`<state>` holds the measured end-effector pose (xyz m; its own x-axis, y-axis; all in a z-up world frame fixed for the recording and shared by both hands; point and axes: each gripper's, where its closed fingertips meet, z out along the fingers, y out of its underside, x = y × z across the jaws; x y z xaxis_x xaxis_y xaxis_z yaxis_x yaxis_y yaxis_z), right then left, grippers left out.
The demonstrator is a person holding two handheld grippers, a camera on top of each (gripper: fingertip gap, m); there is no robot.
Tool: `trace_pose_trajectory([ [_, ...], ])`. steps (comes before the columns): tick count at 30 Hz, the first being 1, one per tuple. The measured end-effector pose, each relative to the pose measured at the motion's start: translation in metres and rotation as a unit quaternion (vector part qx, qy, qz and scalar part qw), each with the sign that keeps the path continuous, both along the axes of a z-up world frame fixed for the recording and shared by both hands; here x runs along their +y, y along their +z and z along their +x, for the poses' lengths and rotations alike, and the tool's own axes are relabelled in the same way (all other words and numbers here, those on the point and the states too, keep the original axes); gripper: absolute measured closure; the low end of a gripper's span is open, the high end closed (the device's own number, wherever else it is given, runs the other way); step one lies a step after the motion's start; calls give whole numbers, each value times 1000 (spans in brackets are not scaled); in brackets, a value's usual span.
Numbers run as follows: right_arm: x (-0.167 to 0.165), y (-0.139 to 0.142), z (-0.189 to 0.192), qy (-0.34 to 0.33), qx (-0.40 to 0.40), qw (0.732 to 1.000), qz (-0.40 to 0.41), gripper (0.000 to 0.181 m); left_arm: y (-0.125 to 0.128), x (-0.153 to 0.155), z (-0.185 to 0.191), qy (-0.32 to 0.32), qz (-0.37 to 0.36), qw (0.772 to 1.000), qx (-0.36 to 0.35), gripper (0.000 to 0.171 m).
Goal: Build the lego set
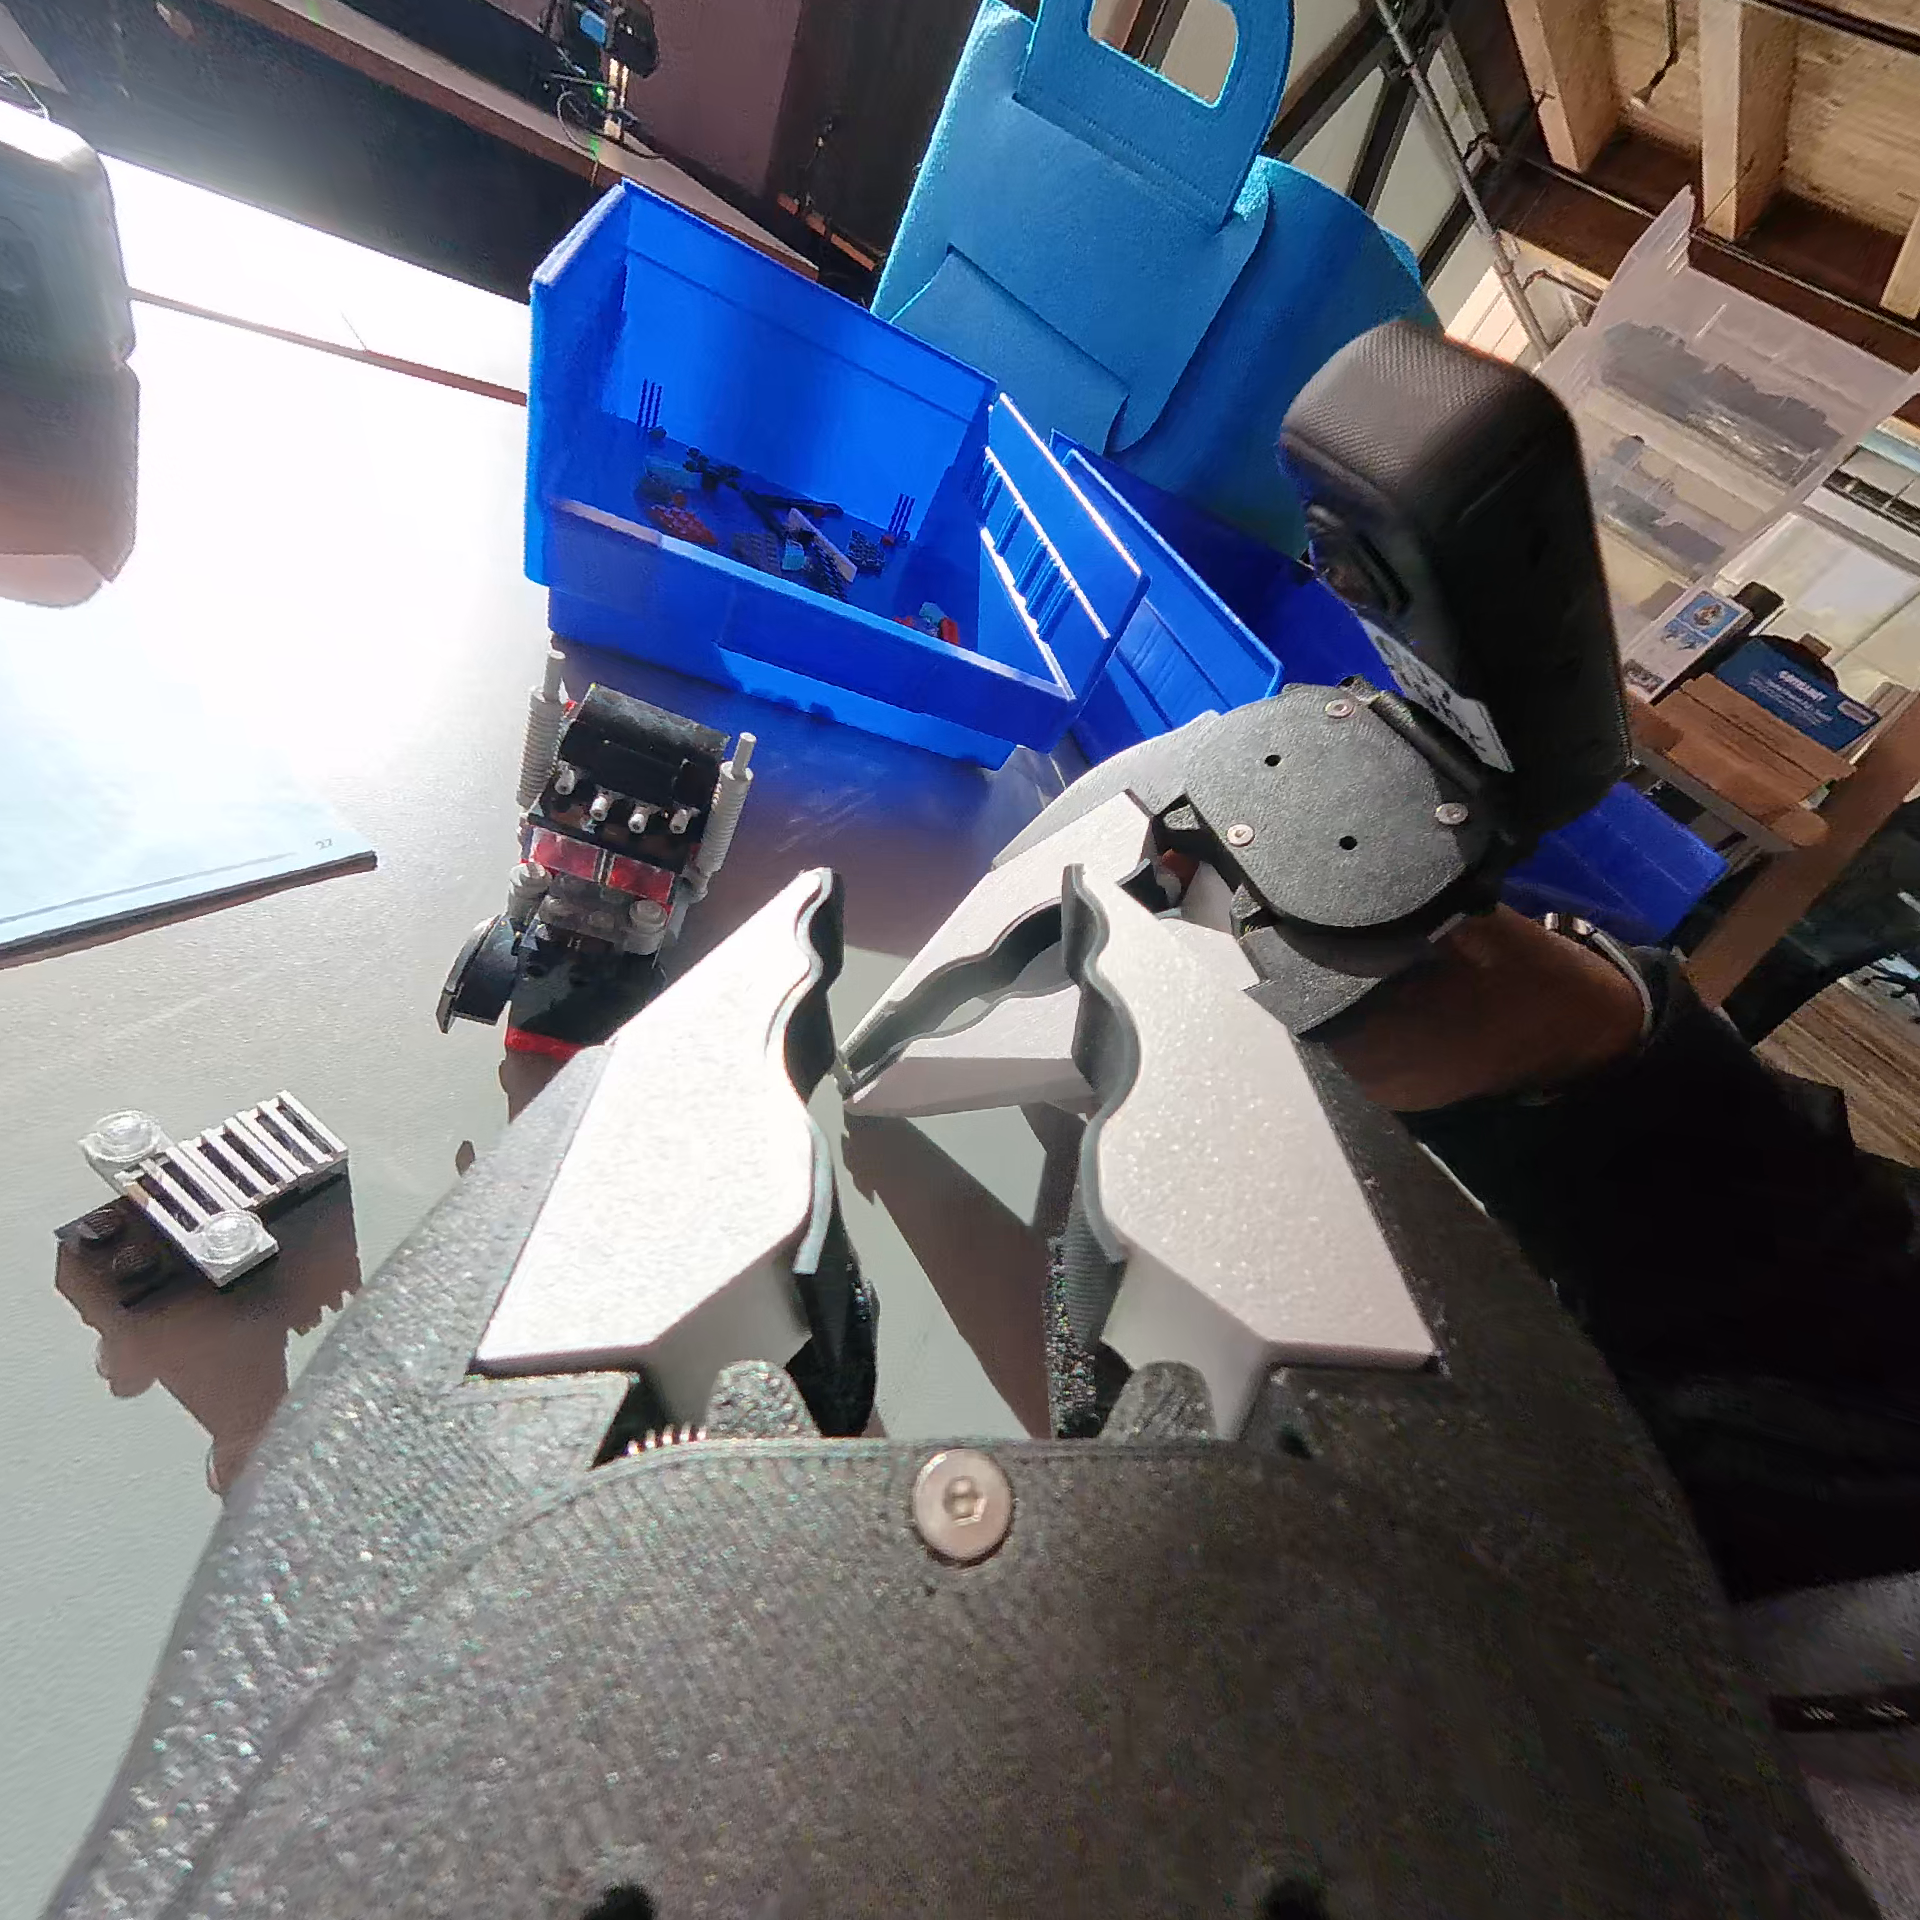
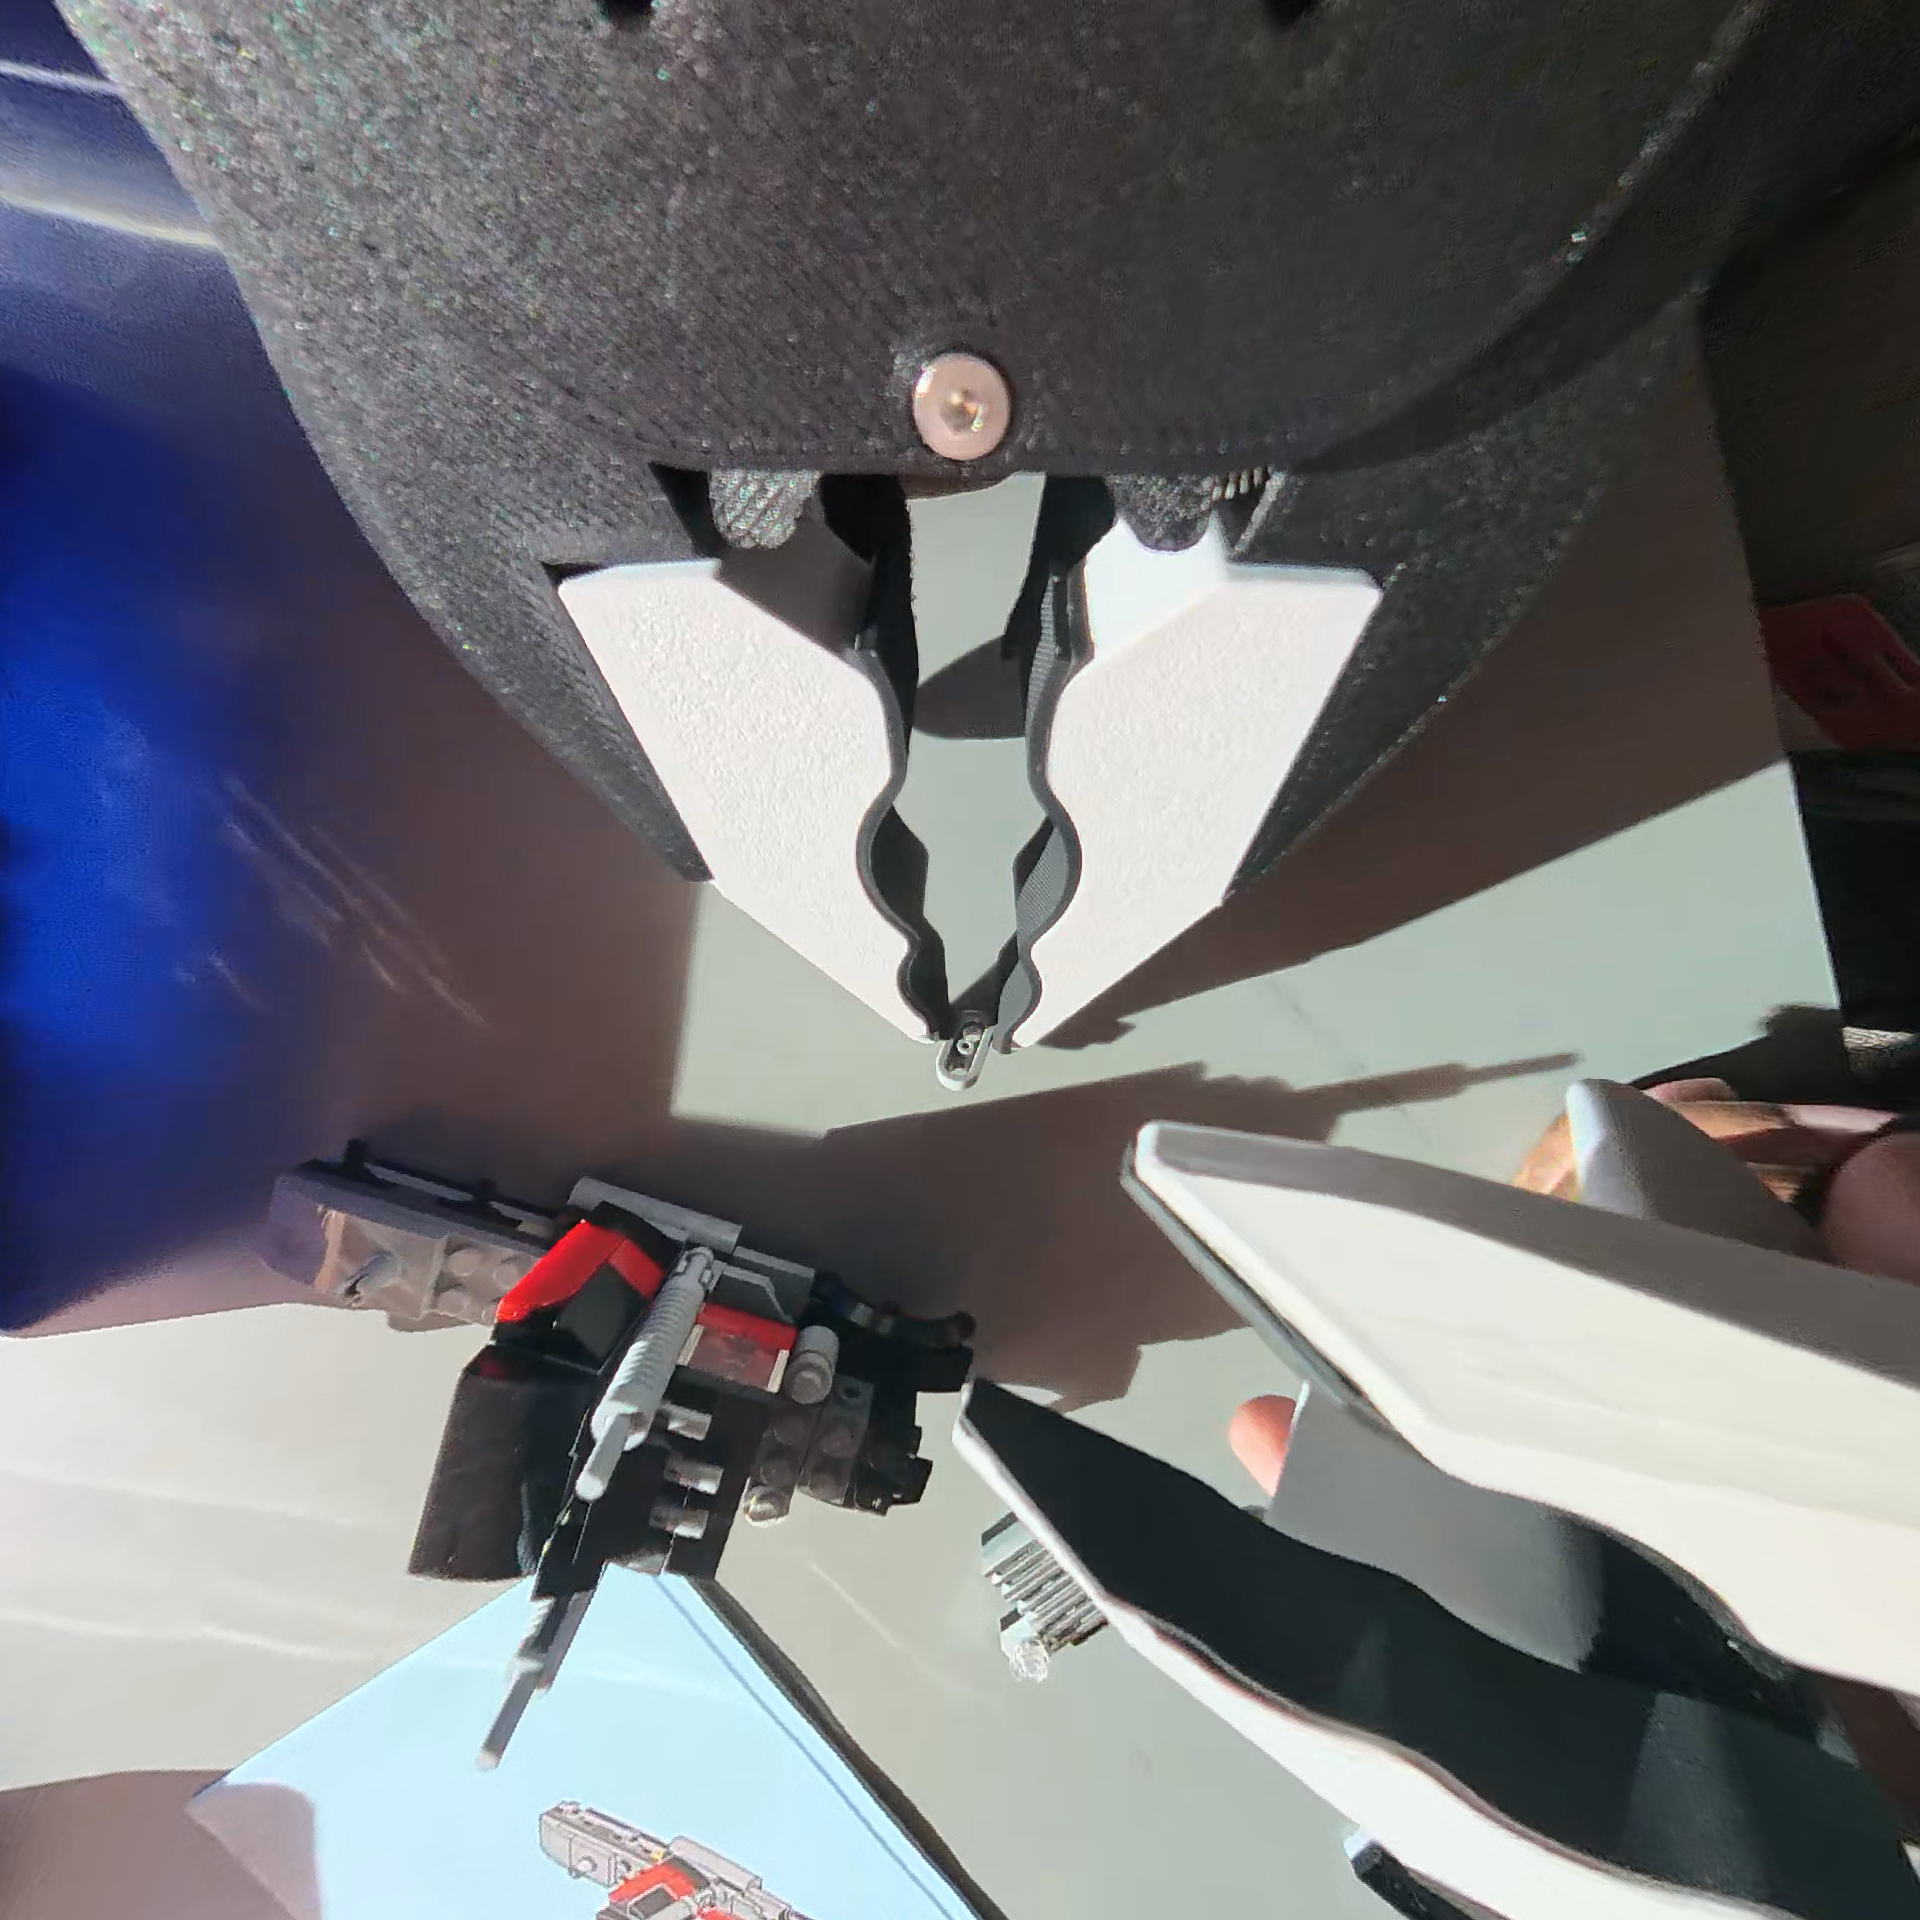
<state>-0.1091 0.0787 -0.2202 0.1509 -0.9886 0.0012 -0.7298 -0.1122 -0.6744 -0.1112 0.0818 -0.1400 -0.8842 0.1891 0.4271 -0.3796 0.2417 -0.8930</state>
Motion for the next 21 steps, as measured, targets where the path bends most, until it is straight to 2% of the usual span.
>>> trace_pose_trajectory([
  [21, 1, 0, 0, -5, -15, 1000, 21, 165, 0, 0, -1, -1, 2, 1000, 0, 130],
])
